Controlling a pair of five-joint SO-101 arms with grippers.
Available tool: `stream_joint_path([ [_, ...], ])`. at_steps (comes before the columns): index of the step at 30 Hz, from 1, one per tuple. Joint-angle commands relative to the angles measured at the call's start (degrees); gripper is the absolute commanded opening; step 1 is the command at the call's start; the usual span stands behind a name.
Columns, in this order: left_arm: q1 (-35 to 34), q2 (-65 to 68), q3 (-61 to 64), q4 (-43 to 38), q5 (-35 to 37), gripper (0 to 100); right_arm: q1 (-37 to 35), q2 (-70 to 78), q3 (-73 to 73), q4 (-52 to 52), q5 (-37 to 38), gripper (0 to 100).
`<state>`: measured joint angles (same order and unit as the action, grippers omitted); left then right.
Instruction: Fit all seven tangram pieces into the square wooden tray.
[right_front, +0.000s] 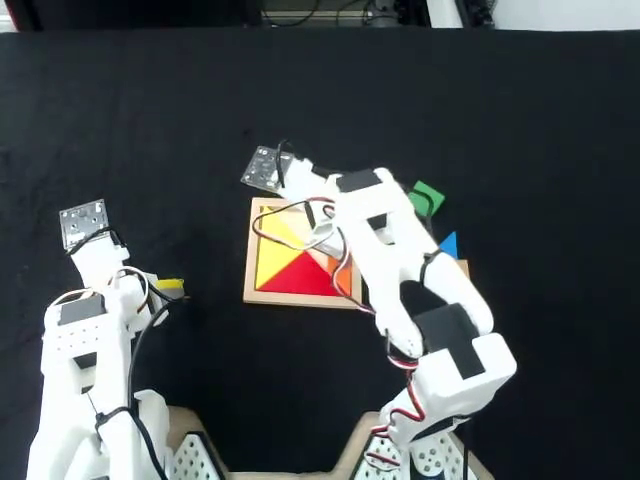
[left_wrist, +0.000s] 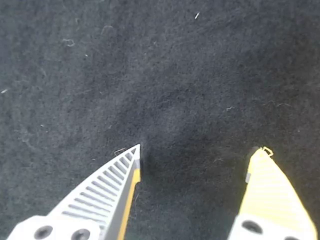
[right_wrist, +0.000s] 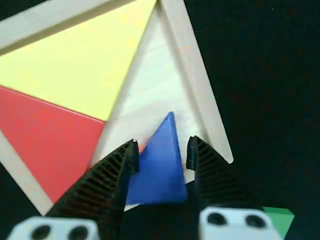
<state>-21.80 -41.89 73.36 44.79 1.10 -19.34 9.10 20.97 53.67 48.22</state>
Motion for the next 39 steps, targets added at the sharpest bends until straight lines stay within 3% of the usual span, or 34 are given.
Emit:
stream_joint_path([
  [1, 0.7, -0.4, -0.3, -0.3, -0.7, 33, 3.0, -0.9, -4.0, 0.4, 1.8, 15.6],
  [9, 0.7, -0.4, -0.4, -0.3, -0.7, 33, 4.3, -1.0, -5.8, 0.4, 1.9, 15.6],
  [15, 0.7, -0.4, -0.3, -0.3, -0.7, 33, 10.4, -3.3, -7.2, 0.4, 1.9, 15.4],
  [20, 0.7, -0.4, -0.4, -0.3, -0.7, 33, 14.5, -6.2, -4.9, 0.4, 1.8, 0.8],
  [39, 0.7, -0.4, -0.3, -0.3, -0.7, 33, 14.3, -6.8, 6.9, -2.3, 4.6, 1.1],
])
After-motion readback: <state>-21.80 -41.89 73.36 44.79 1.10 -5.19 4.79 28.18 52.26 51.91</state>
